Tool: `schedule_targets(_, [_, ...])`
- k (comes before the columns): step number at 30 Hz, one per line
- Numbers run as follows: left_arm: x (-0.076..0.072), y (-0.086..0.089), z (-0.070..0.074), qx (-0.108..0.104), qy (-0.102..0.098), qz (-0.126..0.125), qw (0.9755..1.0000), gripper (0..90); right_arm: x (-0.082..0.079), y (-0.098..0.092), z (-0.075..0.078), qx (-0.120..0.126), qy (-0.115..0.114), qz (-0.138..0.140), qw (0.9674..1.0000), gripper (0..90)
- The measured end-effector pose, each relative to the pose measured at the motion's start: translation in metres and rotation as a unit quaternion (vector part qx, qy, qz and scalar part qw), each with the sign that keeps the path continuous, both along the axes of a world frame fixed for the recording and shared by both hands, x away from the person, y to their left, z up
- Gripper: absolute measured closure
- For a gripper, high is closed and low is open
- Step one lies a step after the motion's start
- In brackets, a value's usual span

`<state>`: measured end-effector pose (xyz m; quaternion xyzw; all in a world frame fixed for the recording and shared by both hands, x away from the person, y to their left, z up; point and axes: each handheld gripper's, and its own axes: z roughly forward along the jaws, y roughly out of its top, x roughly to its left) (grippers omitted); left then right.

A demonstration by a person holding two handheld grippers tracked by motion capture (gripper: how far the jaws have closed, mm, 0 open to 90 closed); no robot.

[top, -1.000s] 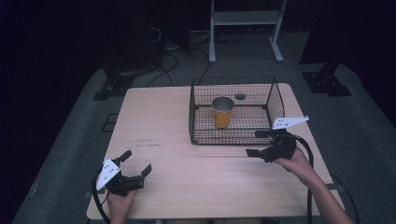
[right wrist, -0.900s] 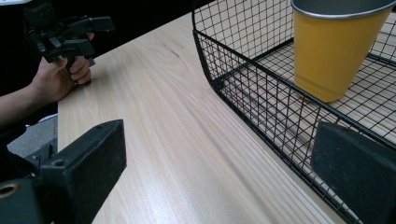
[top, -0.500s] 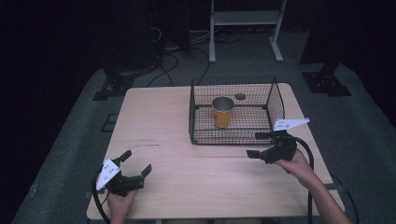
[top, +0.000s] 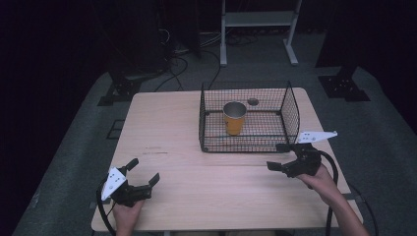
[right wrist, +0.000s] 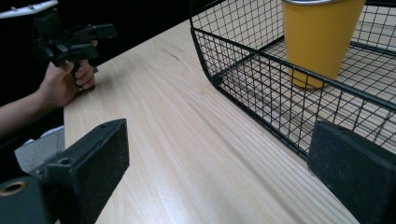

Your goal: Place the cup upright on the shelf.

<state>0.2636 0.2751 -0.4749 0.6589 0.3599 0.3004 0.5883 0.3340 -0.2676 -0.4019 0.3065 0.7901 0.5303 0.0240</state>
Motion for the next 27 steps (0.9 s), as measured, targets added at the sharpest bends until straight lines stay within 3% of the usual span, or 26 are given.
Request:
schedule_targets(4, [0.000,0.000,0.000,0.000,0.000,0.000,1.0000,2.3,-0.007,-0.008,-0.002,-0.007,-0.002,-0.008,0.9999,4.9])
schedule_targets(8, [0.000,0.000,0.000,0.000,0.000,0.001,1.0000,2.3,-0.014,-0.018,-0.003,0.009,-0.001,-0.019,0.9998,4.9])
schedule_targets(13, [0.000,0.000,0.000,0.000,0.000,0.001,1.0000,2.3,-0.021,-0.024,-0.005,0.006,0.001,-0.025,0.9997,4.9])
schedule_targets(20, [0.001,0.000,0.000,0.001,0.000,0.002,1.0000,2.3,-0.034,-0.024,-0.007,-0.011,-0.005,-0.028,0.9995,5.0])
schedule_targets(27, [0.001,0.000,0.000,-0.001,0.001,0.003,1.0000,2.3,-0.042,-0.023,-0.008,-0.005,-0.002,-0.025,0.9997,4.9])
